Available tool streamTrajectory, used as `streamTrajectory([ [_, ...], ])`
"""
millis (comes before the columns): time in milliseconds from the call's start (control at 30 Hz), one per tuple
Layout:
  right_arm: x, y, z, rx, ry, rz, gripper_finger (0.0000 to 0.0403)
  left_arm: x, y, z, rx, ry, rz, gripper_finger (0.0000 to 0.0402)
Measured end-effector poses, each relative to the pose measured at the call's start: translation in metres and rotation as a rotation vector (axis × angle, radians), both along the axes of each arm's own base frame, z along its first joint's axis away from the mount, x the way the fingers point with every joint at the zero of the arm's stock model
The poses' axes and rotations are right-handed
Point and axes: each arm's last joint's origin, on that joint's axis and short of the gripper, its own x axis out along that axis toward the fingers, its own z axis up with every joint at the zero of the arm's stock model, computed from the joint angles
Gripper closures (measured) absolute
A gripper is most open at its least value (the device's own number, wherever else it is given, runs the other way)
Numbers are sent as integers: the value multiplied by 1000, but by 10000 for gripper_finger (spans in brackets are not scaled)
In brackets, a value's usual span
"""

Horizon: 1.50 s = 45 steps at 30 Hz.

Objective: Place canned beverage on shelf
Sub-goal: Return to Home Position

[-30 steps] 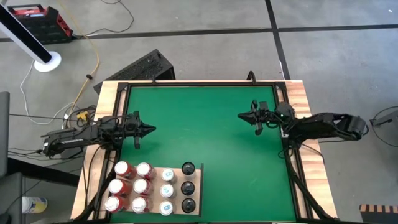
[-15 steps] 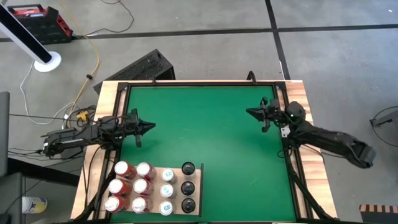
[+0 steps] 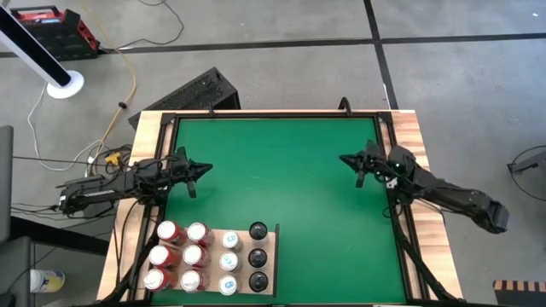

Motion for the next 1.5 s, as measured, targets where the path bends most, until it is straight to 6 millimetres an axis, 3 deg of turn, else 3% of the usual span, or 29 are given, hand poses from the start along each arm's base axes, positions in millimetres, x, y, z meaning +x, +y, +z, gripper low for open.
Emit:
streamTrajectory([
  [233,6,9,-4,-19,58,-42,388,0,0,0,-1,0,-7,402],
  [567,13,28,-7,-50,89,-57,376,0,0,0,-1,1,-9,402],
  [1500,13,30,-11,-50,139,-40,371,0,0,0,-1,1,-10,402],
])
